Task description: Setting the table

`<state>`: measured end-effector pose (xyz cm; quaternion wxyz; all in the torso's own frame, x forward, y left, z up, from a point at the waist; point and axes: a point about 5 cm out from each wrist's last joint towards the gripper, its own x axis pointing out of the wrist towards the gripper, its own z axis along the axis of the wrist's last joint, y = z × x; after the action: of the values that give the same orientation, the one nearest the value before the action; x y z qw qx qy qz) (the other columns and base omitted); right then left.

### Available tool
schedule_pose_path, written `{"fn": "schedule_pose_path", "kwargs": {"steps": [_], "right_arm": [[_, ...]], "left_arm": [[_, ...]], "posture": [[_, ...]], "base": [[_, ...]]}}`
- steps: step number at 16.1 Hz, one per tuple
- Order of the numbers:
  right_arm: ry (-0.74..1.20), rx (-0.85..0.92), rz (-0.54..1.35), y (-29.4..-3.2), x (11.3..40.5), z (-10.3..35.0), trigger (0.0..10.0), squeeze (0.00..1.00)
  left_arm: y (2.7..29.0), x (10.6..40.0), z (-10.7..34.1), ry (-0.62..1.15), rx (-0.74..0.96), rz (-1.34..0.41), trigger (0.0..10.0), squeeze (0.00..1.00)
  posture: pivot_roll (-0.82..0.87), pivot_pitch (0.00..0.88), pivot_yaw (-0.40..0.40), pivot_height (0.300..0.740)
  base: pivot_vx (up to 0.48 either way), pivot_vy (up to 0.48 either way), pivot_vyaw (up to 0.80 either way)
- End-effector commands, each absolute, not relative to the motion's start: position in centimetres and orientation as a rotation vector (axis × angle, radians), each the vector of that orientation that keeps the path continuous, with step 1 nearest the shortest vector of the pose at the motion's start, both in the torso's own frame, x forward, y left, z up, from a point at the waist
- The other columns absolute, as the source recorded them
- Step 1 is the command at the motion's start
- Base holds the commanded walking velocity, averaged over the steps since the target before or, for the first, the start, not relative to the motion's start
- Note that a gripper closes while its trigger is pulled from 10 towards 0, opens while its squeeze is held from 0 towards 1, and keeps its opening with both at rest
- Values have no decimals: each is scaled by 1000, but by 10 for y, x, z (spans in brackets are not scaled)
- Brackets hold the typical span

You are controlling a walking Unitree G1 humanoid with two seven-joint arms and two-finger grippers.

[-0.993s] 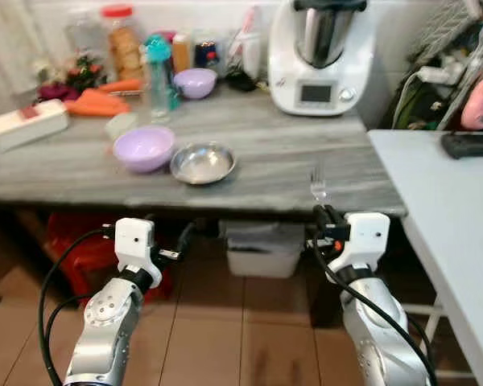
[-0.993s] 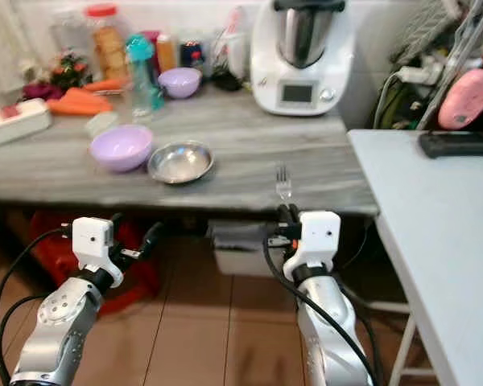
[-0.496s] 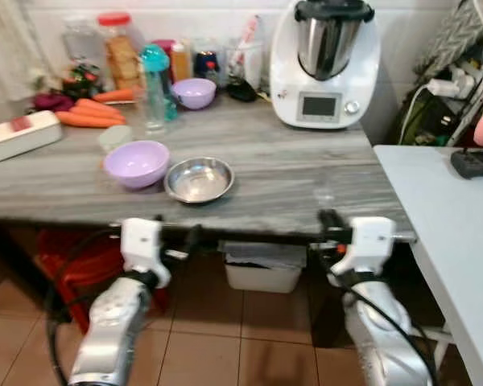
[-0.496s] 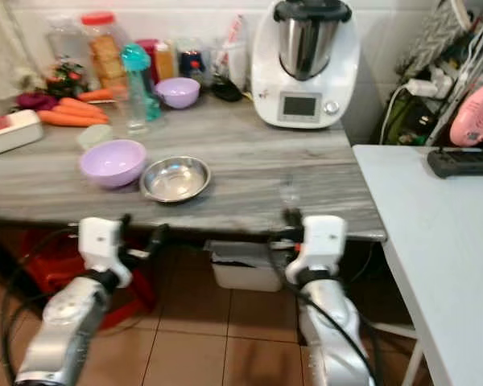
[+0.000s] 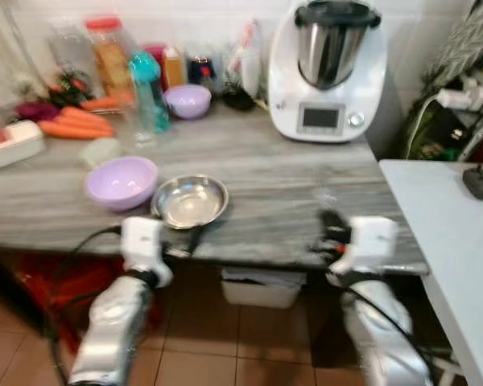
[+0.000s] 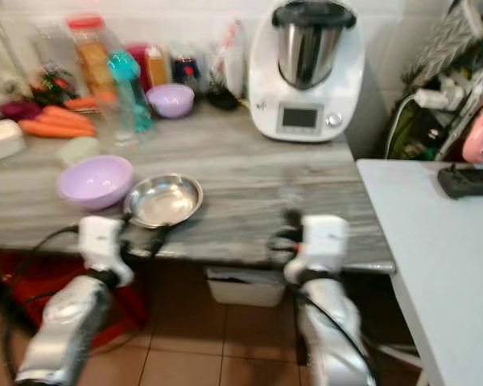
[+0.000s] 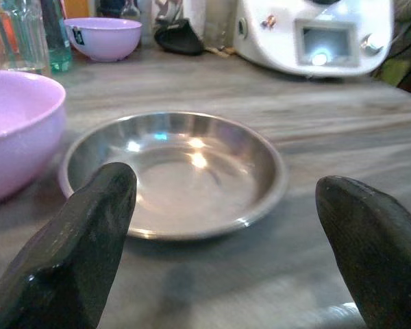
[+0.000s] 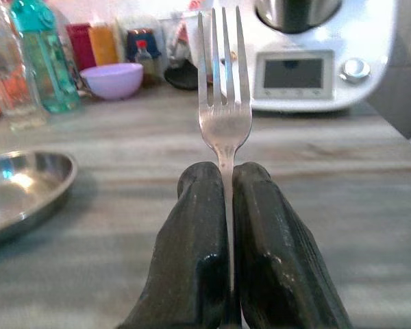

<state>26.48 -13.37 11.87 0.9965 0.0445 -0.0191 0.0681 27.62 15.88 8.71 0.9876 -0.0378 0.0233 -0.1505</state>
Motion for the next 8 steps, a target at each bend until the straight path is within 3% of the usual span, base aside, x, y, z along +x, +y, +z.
{"fn": "schedule_pose_path", "kwargs": {"steps": [1,2,8], "right_arm": [[-48,75,99,-146,265,121,10000,0],[-47,74,100,-146,265,121,10000,0],[-50,82,96,-147,266,121,10000,0]], "left_arm": [[148,278,90,37,-85,-330,10000,0],[148,278,89,39,-87,-326,10000,0],[145,279,89,34,-121,-315,10000,0]], "posture": [[5,0,19,740],[4,0,17,740],[3,0,13,740]], "base": [[454,0,0],[424,0,0],[0,0,0]]}}
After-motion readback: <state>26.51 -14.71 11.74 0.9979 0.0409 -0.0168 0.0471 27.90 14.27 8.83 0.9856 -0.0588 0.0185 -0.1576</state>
